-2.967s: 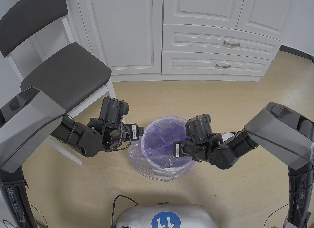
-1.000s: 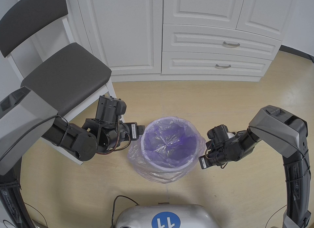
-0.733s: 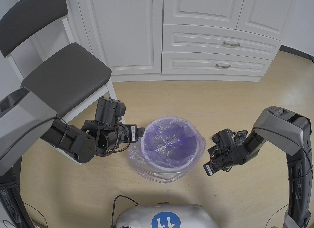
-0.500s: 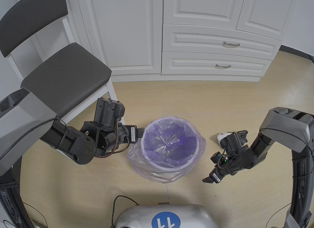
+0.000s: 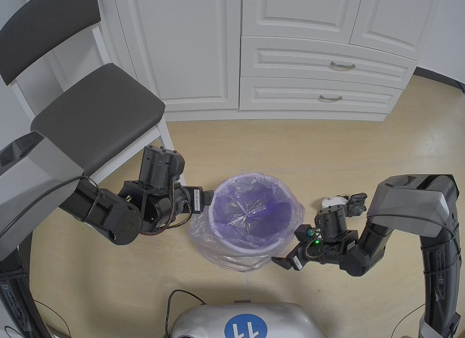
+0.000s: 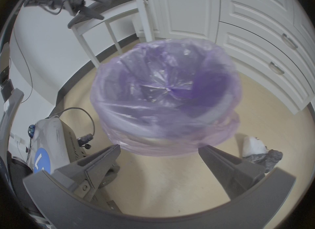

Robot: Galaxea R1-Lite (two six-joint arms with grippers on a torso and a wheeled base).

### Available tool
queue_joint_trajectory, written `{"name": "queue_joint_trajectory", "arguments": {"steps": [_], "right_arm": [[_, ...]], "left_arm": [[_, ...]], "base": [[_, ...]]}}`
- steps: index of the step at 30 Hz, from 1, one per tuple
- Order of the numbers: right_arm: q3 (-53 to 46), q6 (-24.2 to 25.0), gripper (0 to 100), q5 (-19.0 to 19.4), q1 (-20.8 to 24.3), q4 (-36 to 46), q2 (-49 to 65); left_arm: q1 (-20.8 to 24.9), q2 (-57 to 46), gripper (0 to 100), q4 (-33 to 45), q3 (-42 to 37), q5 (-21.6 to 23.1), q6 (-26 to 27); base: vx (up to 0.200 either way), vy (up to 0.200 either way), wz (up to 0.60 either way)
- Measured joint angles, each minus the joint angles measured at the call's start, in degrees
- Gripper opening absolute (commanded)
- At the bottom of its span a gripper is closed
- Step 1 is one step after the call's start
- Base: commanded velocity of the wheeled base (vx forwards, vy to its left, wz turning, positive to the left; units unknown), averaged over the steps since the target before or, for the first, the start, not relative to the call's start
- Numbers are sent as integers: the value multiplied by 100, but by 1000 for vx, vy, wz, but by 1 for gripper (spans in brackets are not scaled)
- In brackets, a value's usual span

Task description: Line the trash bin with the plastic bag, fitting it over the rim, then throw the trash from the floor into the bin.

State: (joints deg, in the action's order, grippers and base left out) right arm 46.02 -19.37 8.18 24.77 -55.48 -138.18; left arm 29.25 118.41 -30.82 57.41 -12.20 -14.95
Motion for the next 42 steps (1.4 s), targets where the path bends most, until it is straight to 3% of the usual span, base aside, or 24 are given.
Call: {"name": "queue_joint_trajectory", "arguments": {"steps": [9, 16, 17, 28, 42], "right_arm": [[323, 191, 100, -60, 210, 39, -462], [814, 471, 100, -400, 102, 191, -641], [886, 544, 0, -430, 102, 191, -667], [1134, 580, 0, -463, -22, 246, -779], [1569, 563, 0, -455, -413, 1090, -790]], "left_arm": [[2, 6, 100, 0, 6, 0, -2], [2, 37, 100, -117, 33, -9, -11], [2, 45, 100, -218, 33, -11, -16], [0, 107, 100, -334, 0, -27, -24], [2, 50, 100, -350, -104, -33, -18]], "base": [[0, 0, 0], [0, 0, 0], [0, 0, 0], [0, 0, 0], [0, 0, 0]]}}
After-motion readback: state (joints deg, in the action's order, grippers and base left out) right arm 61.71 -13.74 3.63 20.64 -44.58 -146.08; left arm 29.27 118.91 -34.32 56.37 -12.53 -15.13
